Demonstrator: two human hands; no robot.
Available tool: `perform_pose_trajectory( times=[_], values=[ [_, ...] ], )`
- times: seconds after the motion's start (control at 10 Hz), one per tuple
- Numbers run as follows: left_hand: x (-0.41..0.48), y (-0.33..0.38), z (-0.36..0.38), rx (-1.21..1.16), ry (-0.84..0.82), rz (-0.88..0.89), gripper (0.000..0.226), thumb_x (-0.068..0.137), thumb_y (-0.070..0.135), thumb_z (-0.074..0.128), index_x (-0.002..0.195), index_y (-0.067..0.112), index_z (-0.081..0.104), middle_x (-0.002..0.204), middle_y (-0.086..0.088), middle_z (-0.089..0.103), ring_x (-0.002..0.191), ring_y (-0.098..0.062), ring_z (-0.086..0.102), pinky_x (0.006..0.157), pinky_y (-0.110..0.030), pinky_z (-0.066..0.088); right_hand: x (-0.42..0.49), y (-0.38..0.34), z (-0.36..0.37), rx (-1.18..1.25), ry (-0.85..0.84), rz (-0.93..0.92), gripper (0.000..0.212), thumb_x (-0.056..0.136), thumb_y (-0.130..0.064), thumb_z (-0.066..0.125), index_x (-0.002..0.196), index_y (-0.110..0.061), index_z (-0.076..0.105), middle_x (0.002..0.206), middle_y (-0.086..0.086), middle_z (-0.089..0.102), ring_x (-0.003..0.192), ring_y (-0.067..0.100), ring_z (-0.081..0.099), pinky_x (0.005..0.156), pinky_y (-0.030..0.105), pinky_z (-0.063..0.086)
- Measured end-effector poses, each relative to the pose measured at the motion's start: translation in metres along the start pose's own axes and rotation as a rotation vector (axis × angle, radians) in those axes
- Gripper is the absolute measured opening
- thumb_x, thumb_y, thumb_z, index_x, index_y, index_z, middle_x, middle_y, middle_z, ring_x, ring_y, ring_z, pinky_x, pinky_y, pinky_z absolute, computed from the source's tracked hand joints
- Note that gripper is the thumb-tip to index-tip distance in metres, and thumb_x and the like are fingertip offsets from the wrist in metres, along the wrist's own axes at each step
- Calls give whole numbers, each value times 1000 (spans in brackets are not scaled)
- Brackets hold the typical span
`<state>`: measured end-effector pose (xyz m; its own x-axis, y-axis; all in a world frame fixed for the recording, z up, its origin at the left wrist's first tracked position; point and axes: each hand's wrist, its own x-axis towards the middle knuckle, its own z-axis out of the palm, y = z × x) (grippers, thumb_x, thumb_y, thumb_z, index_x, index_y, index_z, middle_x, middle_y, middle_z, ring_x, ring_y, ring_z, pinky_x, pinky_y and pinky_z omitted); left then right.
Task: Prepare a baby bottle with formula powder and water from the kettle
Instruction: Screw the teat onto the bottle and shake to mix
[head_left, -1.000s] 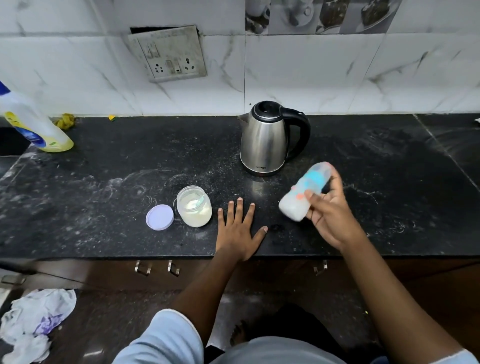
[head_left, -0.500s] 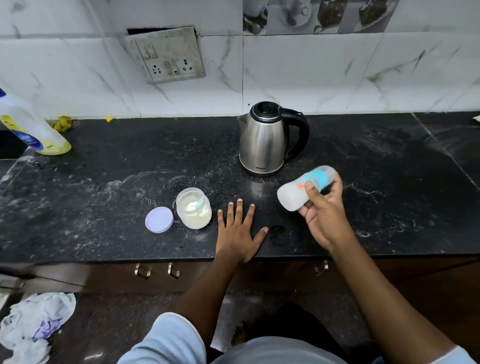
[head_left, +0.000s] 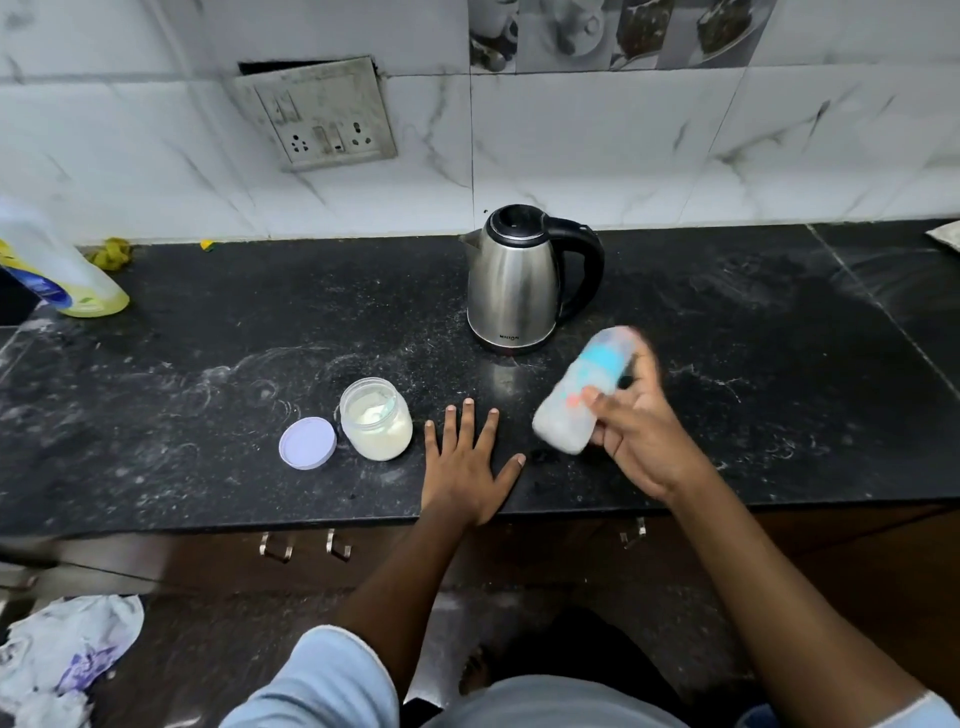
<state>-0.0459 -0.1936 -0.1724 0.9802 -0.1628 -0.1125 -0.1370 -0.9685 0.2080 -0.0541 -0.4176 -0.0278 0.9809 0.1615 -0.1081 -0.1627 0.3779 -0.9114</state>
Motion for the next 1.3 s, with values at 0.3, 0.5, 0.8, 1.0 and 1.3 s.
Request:
perform_pose_trajectory(
  times=[0.3,0.5,0.8,1.0,1.3],
  values=[
    [-2,1,0,1,-8,-3,91,94,83,3,171,34,1,181,-9,-9,166,-31,-14,131,-60,-11,-11,2,-7,-46,-102,30,95,81,-2,80,153,-47,38,137,26,62,121,39,66,94,54,59],
    [-1,-1,2,6,1,-7,91,95,83,4,171,34,0,181,-8,-9,166,-31,-14,131,-59,-13,-15,-8,-7,-39,-100,-1,97,78,-8,85,152,-48,39,138,28,61,120,40,66,94,56,59],
    [-1,-1,6,2,22,-7,91,94,84,4,171,36,1,181,-7,-8,166,-31,-13,131,-59,-12,-21,-7,-5,-10,-103,-15,90,83,-4,82,151,-47,42,139,28,61,117,38,68,94,57,59],
    [1,0,5,5,19,-13,92,93,83,4,171,35,2,181,-8,-7,166,-31,-12,131,-59,-12,-20,-5,-3,9,-116,-13,93,80,-5,82,151,-49,41,136,24,65,120,39,66,93,54,60],
    [2,1,4,-6,23,-14,92,94,83,6,171,34,4,181,-8,-5,167,-32,-11,131,-59,-11,-21,-14,-3,69,25,-88,89,88,0,75,157,-38,34,134,18,64,122,36,64,94,53,60]
  ],
)
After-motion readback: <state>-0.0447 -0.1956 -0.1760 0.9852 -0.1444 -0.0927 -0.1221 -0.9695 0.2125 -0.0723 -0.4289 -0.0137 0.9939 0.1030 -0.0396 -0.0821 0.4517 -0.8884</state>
